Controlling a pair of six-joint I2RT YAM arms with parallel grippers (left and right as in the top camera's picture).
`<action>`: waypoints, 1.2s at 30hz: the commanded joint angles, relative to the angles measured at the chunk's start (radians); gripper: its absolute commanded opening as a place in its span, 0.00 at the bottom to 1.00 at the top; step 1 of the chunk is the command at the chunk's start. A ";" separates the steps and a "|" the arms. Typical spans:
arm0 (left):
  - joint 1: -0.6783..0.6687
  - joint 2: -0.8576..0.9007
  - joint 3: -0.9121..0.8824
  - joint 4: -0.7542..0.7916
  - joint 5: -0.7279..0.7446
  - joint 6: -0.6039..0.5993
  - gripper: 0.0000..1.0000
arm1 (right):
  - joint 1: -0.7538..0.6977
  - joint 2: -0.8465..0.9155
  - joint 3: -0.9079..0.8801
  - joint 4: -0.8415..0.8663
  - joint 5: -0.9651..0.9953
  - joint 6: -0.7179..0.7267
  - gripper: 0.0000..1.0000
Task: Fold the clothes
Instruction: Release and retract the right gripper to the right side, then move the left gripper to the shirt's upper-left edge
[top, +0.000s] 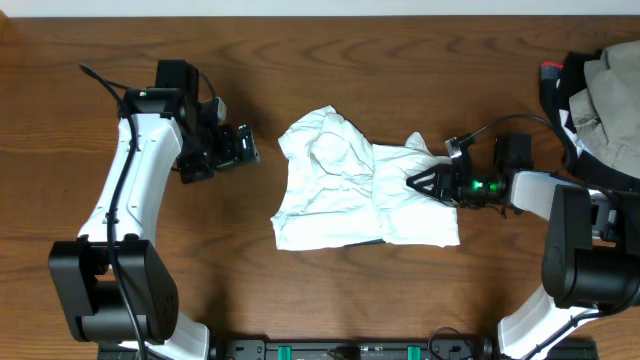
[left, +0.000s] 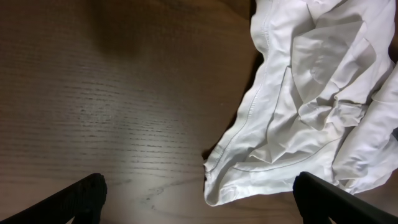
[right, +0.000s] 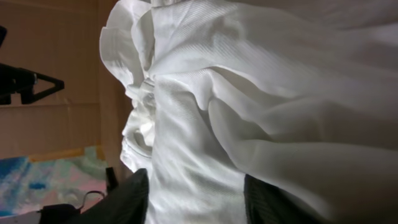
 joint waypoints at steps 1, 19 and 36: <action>0.000 0.007 -0.008 -0.006 -0.012 0.010 0.98 | -0.003 -0.049 -0.005 0.009 -0.048 -0.035 0.45; 0.000 0.007 -0.008 -0.019 0.156 0.187 0.98 | -0.003 -0.796 -0.005 -0.340 0.179 0.041 0.86; -0.065 0.028 -0.073 0.109 0.157 0.006 0.98 | 0.000 -0.858 -0.005 -0.637 0.469 0.033 0.97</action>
